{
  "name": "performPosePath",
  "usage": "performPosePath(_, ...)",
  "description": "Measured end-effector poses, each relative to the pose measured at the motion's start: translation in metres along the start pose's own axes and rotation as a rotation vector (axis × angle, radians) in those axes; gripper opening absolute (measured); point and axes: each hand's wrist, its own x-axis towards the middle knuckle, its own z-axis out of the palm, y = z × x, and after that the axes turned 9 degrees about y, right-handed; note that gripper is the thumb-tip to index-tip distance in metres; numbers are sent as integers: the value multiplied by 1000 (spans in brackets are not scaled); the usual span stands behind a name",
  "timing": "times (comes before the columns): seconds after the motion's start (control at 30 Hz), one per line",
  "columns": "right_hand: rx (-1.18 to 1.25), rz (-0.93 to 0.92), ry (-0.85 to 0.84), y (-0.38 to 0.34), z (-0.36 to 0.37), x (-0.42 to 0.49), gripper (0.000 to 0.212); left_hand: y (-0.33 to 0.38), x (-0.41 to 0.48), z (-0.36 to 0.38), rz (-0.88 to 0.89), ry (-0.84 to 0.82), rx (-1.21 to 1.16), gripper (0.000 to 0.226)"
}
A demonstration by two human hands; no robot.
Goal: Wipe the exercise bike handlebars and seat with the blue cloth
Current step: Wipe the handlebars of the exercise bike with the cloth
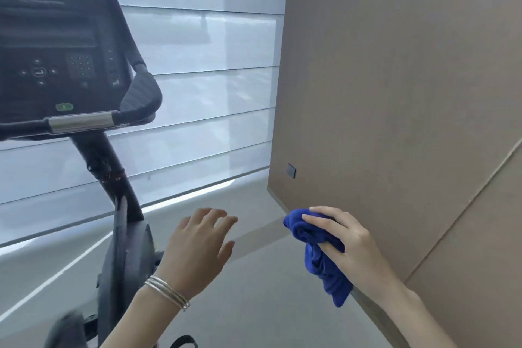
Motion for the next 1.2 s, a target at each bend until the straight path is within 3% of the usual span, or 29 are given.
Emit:
performPosePath(0.27, 158, -223, -159, 86, -29, 85, 58, 61, 33, 10, -266, 81, 76, 41)
performPosePath(0.47, 386, -326, -223, 90, 12, 126, 57, 67, 29, -5, -439, 81, 182, 38)
performPosePath(0.63, 525, -442, -268, 62, 72, 164, 54, 35, 23, -15, -582, 110, 275, 41)
performPosePath(0.9, 663, -604, -267, 2, 159, 250, 55, -52, 55, -33, -630, 218, 371, 34)
performPosePath(1.1, 649, -790, -131, -43, 210, 304, 36, -113, 75, -43, -669, 199, 422, 34)
performPosePath(1.2, 621, -847, -122, -65, 231, 325, 41, -134, 78, -45, -720, 175, 450, 36)
